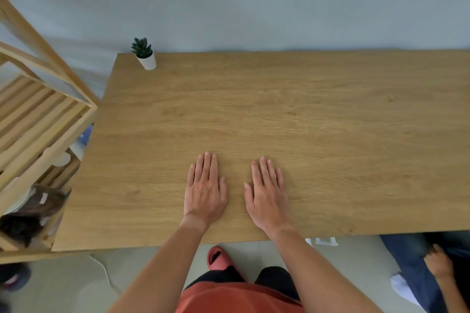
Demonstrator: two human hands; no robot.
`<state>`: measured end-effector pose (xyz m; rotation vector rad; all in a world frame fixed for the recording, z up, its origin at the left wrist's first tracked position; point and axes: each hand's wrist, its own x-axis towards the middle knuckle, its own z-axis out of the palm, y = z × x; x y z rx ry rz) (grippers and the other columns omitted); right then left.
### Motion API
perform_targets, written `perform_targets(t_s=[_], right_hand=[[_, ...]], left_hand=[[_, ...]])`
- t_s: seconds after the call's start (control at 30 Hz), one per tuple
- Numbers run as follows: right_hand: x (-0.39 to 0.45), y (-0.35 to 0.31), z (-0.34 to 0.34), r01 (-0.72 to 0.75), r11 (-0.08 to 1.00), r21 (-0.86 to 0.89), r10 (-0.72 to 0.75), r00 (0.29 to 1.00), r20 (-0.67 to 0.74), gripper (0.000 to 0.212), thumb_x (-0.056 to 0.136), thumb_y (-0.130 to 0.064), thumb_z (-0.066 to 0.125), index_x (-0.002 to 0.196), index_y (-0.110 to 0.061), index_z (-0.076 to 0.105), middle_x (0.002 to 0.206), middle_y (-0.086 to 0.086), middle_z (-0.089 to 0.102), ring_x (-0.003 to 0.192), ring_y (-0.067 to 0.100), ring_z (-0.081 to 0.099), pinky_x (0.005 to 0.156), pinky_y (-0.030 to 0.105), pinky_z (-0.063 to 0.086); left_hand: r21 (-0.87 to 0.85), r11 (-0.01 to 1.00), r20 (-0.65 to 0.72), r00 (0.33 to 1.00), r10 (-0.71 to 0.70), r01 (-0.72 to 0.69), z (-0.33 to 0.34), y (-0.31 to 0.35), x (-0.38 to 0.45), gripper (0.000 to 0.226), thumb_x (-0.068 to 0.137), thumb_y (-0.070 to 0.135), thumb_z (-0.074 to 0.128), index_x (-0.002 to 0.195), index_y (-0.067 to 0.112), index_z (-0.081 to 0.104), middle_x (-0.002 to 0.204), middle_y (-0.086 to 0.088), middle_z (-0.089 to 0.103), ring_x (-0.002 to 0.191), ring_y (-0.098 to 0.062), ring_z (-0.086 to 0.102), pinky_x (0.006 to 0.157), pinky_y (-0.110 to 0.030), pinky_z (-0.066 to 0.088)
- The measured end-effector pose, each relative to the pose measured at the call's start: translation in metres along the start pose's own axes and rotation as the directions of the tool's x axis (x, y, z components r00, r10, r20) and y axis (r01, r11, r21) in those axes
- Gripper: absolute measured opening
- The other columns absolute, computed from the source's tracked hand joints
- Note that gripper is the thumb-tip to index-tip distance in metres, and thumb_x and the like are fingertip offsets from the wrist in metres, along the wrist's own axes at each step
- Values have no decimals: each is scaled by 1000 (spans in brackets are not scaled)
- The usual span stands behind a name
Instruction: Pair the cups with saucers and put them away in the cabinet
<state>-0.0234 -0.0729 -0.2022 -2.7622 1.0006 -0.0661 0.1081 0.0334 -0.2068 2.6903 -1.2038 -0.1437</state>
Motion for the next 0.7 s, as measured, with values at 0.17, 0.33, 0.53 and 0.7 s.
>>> perform_targets(t_s=[0.17,0.33,0.53,0.7], right_hand=[[0,0,1,-8,1000,-18,8,1000,-12,62,102,-42,26,155,-10,29,164,12,20,154,24,8,124,47,12],[-1,1,-2,-5,1000,28,6,999,-37,65,103,-44,29,157,-8,21,165,10,18,154,18,6,125,43,11],[-19,-2,-61,-93,788,609,278,936,-216,41,97,-18,51,138,-15,50,153,-1,38,146,14,28,119,49,28],[-54,2,-166,70,661,747,457,753,-474,39,83,0,56,115,-21,61,123,1,61,122,18,55,108,34,42]], left_hand=[[-21,1000,11,1000,-6,6,-2,-1,-1,63,98,39,20,154,9,16,162,-9,14,151,-20,5,123,-40,10],[-30,1000,22,1000,-5,5,-6,0,-1,64,98,40,17,154,10,13,162,-8,10,151,-19,1,123,-40,8],[-26,1000,28,1000,-5,6,-4,-3,0,64,98,41,18,155,10,10,163,-7,8,151,-18,0,123,-39,6],[-44,999,10,1000,-3,3,-8,-1,-1,64,99,41,19,155,11,9,163,-7,6,151,-17,-3,123,-40,6]])
